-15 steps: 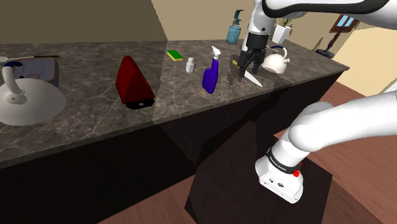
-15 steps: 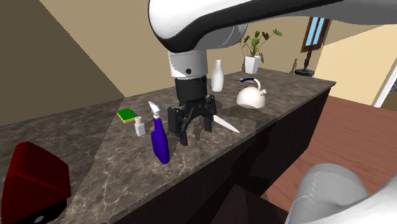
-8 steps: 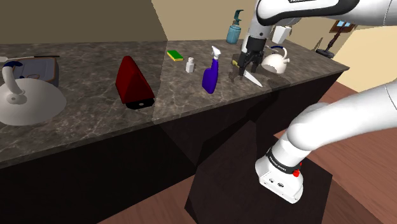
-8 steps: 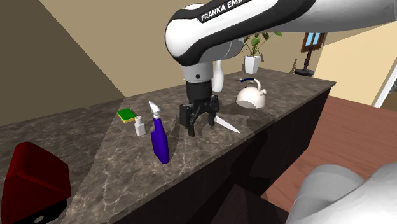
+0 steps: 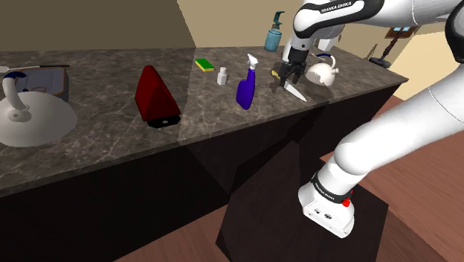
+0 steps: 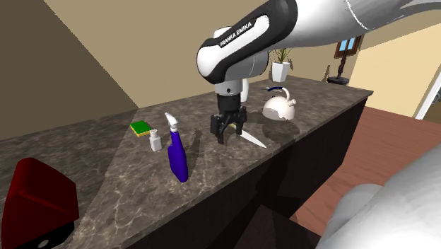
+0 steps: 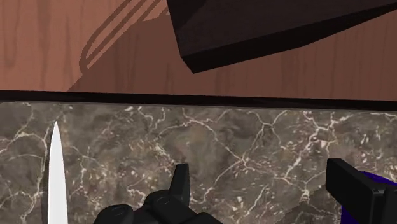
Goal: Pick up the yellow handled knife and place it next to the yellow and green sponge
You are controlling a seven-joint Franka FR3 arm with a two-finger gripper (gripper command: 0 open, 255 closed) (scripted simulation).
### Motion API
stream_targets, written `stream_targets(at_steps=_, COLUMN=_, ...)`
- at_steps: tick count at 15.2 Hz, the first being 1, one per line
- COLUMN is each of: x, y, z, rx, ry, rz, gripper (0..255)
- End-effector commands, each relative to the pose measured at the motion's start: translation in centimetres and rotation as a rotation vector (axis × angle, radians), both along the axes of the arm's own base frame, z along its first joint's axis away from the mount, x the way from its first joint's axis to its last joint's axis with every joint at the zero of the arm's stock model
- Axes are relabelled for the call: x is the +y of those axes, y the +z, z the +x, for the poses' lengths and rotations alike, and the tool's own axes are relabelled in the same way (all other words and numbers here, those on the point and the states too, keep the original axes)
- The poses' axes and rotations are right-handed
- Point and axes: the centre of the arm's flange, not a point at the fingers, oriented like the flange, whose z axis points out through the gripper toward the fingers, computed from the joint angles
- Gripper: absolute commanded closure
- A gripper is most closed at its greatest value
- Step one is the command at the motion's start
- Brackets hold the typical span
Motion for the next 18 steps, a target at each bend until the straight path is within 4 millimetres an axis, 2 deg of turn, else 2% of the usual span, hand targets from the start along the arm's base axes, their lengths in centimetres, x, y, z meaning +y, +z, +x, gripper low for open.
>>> stream_targets(at_steps=1, x=-2.3, y=-0.9, z=0.9, rx=-0.011, ry=-0.007, rz=-0.006, gripper=0)
stream_targets(at_steps=18, x=-21.8, y=-7.5, z=7.4, rx=-0.094, ry=-0.070, rz=-0.039, gripper=0)
